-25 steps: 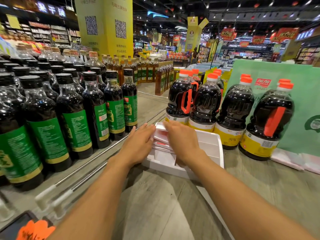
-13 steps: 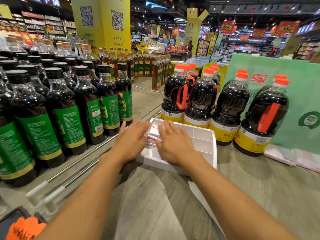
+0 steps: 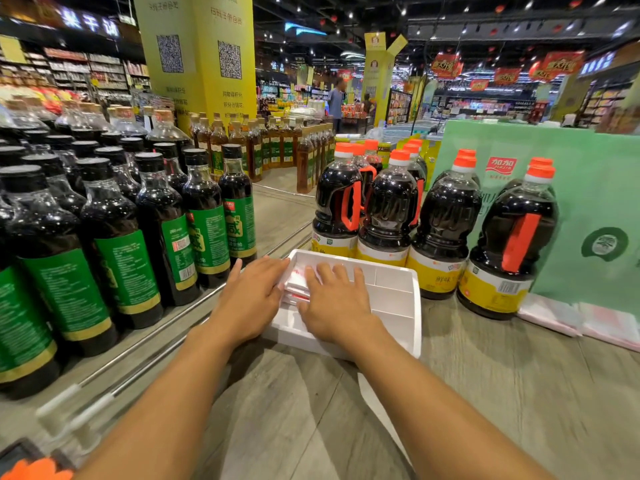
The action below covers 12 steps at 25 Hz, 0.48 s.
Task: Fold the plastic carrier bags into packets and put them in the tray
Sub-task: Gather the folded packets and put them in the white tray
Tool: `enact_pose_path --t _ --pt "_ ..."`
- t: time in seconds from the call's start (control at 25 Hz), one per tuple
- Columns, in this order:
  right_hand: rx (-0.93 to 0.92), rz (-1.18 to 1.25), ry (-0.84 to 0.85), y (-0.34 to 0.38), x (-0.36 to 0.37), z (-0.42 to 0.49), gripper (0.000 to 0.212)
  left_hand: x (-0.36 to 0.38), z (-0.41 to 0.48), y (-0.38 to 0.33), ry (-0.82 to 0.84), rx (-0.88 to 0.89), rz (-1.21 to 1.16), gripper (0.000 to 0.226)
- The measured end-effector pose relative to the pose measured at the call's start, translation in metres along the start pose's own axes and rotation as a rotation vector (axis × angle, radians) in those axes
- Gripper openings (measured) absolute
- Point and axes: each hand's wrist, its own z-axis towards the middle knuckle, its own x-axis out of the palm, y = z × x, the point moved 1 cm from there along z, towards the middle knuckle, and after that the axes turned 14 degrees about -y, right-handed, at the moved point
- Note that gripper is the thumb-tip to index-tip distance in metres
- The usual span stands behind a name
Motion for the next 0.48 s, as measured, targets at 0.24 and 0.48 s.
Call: enact_pose_path --t 0.24,0.48 --pt "-0.019 0.175 -0.301 -0.034 -0.022 -0.035 0.065 0.001 0.0 -0.006 -0.072 0.103 0.017 0.046" --pt "0.023 0.051 -0.444 -0.134 -0.053 -0.103 0.062 0.003 0.005 -0.048 -0.103 0.21 0.01 0.053"
